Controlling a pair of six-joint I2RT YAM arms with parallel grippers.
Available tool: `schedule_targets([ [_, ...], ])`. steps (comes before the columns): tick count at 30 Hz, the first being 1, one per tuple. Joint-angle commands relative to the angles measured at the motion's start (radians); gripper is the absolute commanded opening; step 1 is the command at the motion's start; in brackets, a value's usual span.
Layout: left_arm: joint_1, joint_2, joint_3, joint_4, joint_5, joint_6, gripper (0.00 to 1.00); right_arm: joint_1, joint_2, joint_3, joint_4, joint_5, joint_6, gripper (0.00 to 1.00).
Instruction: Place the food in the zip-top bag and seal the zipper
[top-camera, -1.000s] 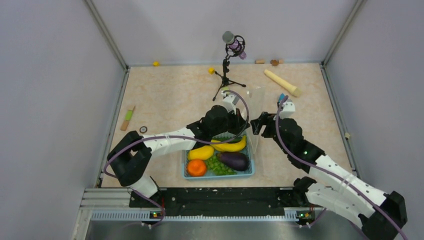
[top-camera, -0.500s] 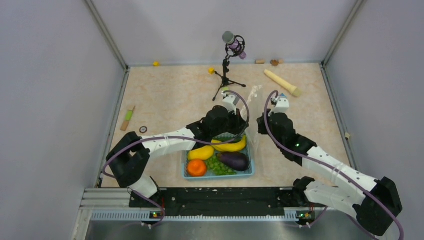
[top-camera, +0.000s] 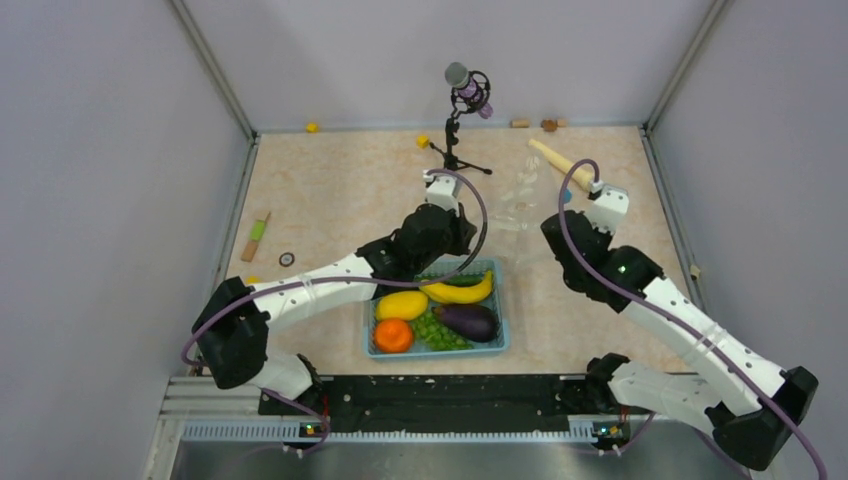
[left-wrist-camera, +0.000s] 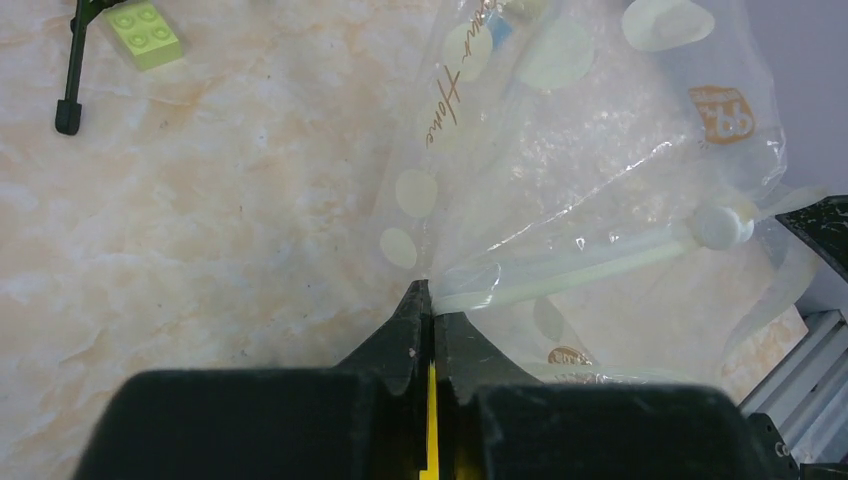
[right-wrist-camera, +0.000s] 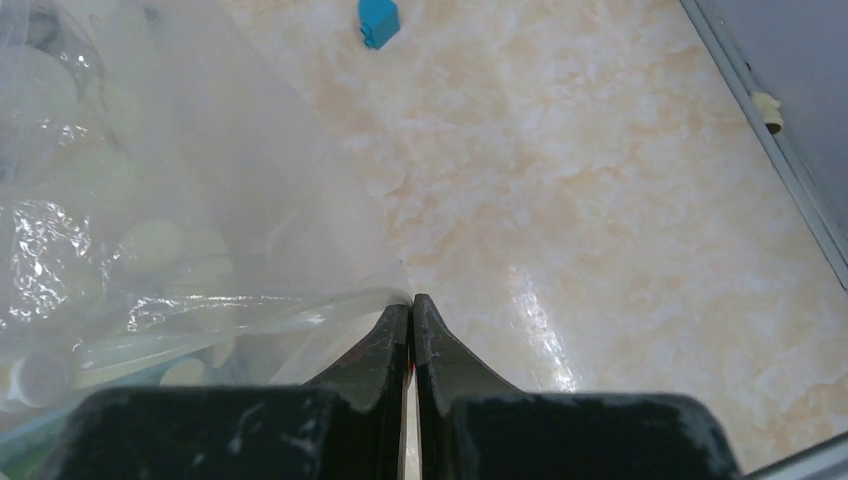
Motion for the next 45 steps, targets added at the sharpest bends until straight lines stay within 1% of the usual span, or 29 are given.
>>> schedule_targets([
  [1, 0.012, -0.039, 0.045, -0.051, -0.060, 0.057, 0.00, 0.005, -0.024, 0.101, -0.318, 0.117, 0.121, 0.00],
  [3, 0.012, -0.034, 0.056, -0.072, -0.052, 0.070, 0.00, 0.005, -0.022, 0.105, -0.354, 0.121, 0.124, 0.00],
  [7, 0.012, -0.012, 0.073, -0.115, -0.051, 0.087, 0.00, 0.004, -0.020, 0.049, -0.353, 0.160, 0.139, 0.00],
  [11, 0.014, 0.027, 0.107, -0.174, -0.066, 0.088, 0.00, 0.001, -0.032, 0.051, -0.348, 0.165, 0.142, 0.00],
  [13, 0.014, 0.044, 0.116, -0.174, -0.026, 0.099, 0.00, 0.001, -0.046, 0.047, -0.329, 0.146, 0.139, 0.00],
  [14, 0.012, 0.054, 0.119, -0.160, 0.023, 0.112, 0.04, 0.002, -0.058, 0.037, -0.295, 0.113, 0.110, 0.00],
  [15, 0.012, 0.065, 0.121, -0.141, 0.121, 0.125, 0.14, 0.002, -0.075, 0.021, -0.229, 0.063, 0.061, 0.00],
  [16, 0.012, 0.078, 0.122, -0.114, 0.202, 0.142, 0.29, 0.001, -0.097, -0.005, -0.151, -0.015, -0.012, 0.00],
  [17, 0.012, 0.089, 0.126, -0.088, 0.299, 0.153, 0.40, 0.001, -0.116, -0.028, -0.058, -0.093, -0.084, 0.00],
  [19, 0.012, 0.115, 0.142, -0.043, 0.438, 0.155, 0.54, 0.001, -0.145, -0.050, 0.059, -0.253, -0.162, 0.00],
  [21, 0.012, 0.141, 0.161, 0.016, 0.556, 0.147, 0.63, 0.002, -0.147, -0.019, 0.077, -0.336, -0.183, 0.00],
  [23, 0.012, 0.175, 0.199, 0.045, 0.656, 0.140, 0.69, 0.002, -0.130, 0.069, 0.005, -0.321, -0.173, 0.00],
  [26, 0.011, 0.216, 0.256, 0.075, 0.751, 0.127, 0.77, 0.002, -0.068, 0.210, -0.197, -0.177, -0.112, 0.00],
  [27, 0.012, 0.226, 0.266, 0.099, 0.791, 0.121, 0.89, 0.002, -0.045, 0.261, -0.278, -0.131, -0.087, 0.00],
  [28, 0.011, 0.233, 0.275, 0.131, 0.836, 0.110, 0.96, 0.002, -0.019, 0.300, -0.367, -0.098, -0.068, 0.00],
  [30, 0.011, 0.251, 0.296, 0.185, 0.910, 0.082, 0.97, 0.002, 0.016, 0.385, -0.496, -0.027, -0.006, 0.00],
  [32, 0.011, 0.263, 0.322, 0.203, 0.946, 0.064, 0.97, 0.001, 0.054, 0.460, -0.625, 0.057, 0.087, 0.00],
  [33, 0.011, 0.264, 0.329, 0.205, 0.950, 0.059, 0.97, 0.002, 0.069, 0.485, -0.678, 0.104, 0.132, 0.00],
  [34, 0.011, 0.260, 0.330, 0.205, 0.949, 0.057, 0.97, 0.001, 0.079, 0.494, -0.689, 0.114, 0.137, 0.00],
  [36, 0.012, 0.241, 0.309, 0.189, 0.929, 0.072, 0.97, 0.000, 0.104, 0.473, -0.657, 0.097, 0.130, 0.00],
  [39, 0.014, 0.174, 0.239, 0.097, 0.755, 0.126, 0.97, 0.001, 0.152, 0.381, -0.500, 0.021, 0.039, 0.00],
  [43, 0.014, 0.041, 0.078, 0.044, 0.489, 0.153, 0.97, 0.000, 0.214, 0.239, -0.169, -0.162, -0.124, 0.00],
  [45, 0.016, -0.033, -0.009, 0.034, 0.370, 0.140, 0.97, -0.001, 0.240, 0.201, -0.109, -0.270, -0.148, 0.00],
])
